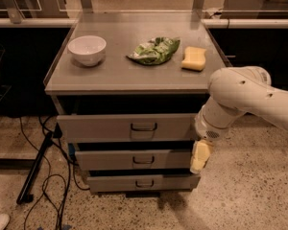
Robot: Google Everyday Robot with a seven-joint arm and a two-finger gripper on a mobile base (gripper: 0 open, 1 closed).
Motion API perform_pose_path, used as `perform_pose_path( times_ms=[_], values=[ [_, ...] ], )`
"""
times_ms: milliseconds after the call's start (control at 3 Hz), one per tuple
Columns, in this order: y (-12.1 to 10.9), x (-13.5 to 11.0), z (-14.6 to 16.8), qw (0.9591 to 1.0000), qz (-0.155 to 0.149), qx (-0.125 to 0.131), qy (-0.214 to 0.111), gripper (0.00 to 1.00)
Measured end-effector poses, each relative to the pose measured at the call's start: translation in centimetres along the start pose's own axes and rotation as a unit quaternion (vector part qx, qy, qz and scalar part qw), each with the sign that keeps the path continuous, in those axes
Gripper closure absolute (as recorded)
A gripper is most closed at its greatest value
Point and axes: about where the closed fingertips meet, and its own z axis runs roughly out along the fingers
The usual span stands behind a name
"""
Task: Open top drawer
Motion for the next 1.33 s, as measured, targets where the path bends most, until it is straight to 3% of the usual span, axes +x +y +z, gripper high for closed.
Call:
perform_pose_path(
  times_ms=[333, 667, 1000, 1333],
  values=[
    [-0.1, 0.0, 0.0, 1.0000, 0.000, 0.001, 0.000, 0.00],
    [-2.9, -0.8, -0.9, 0.9996, 0.002, 0.028, -0.002, 0.00],
    [-7.6, -2.5, -0.1, 0.9989, -0.005, 0.046, 0.009, 0.00],
    [-7.2, -2.5, 0.6, 0.9991, -0.006, 0.040, 0.010, 0.00]
  ],
)
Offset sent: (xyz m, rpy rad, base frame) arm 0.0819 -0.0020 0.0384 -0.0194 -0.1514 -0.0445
